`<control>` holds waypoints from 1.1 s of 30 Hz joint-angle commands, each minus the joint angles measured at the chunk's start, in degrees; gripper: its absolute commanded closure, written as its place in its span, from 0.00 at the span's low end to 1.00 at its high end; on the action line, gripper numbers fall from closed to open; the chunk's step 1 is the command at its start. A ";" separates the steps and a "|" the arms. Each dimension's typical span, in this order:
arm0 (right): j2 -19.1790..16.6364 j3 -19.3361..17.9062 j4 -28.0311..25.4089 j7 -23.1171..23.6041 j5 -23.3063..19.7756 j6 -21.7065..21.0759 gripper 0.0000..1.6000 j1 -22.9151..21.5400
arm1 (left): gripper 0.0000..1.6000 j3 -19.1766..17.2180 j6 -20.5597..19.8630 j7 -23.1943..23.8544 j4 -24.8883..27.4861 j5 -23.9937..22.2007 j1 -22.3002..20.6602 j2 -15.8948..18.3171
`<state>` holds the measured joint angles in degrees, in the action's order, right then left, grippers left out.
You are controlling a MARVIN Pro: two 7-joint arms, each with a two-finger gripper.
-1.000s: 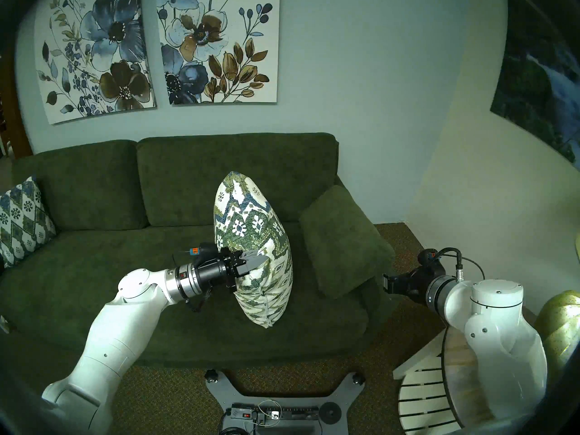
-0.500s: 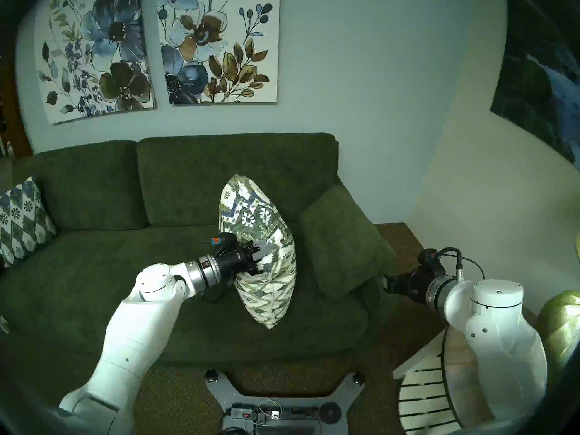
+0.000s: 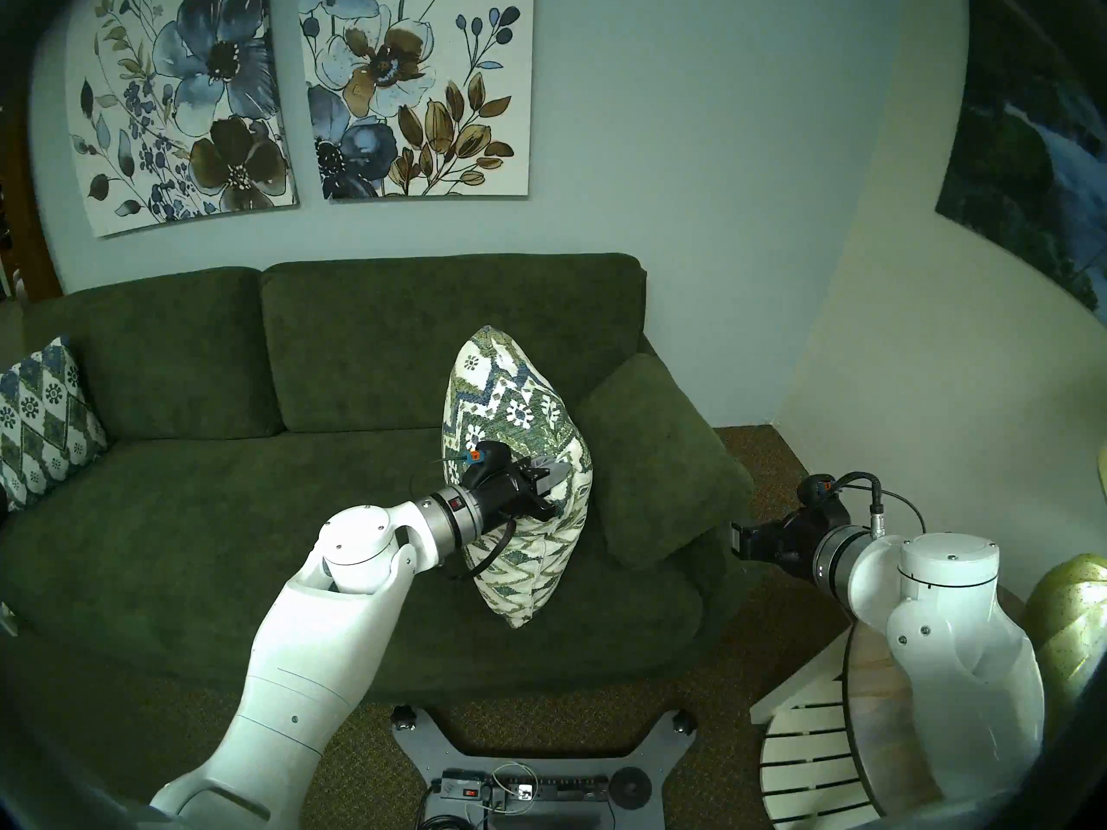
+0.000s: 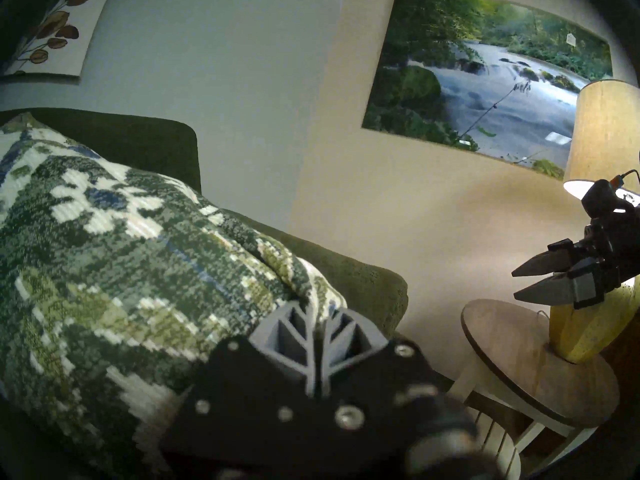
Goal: Fix throw pillow on sofa
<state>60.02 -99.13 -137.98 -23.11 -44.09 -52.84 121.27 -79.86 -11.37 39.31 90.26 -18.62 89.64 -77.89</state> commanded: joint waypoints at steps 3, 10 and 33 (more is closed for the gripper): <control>-0.04 -0.02 -0.77 0.02 -0.03 -0.08 0.00 0.00 | 0.32 0.94 -2.26 -2.76 1.34 -0.05 -0.10 -2.57; -0.04 -0.02 -0.78 0.02 -0.03 -0.09 0.00 0.01 | 0.00 0.88 -3.99 -2.13 3.12 -2.08 0.73 -3.26; -0.04 -0.01 -0.76 0.02 -0.03 -0.07 0.00 0.00 | 0.00 -0.73 -9.29 3.31 10.50 -11.01 3.08 -5.20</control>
<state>60.02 -99.13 -138.05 -23.12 -44.09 -52.85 121.27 -80.32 -19.48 41.19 98.09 -26.96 92.77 -81.89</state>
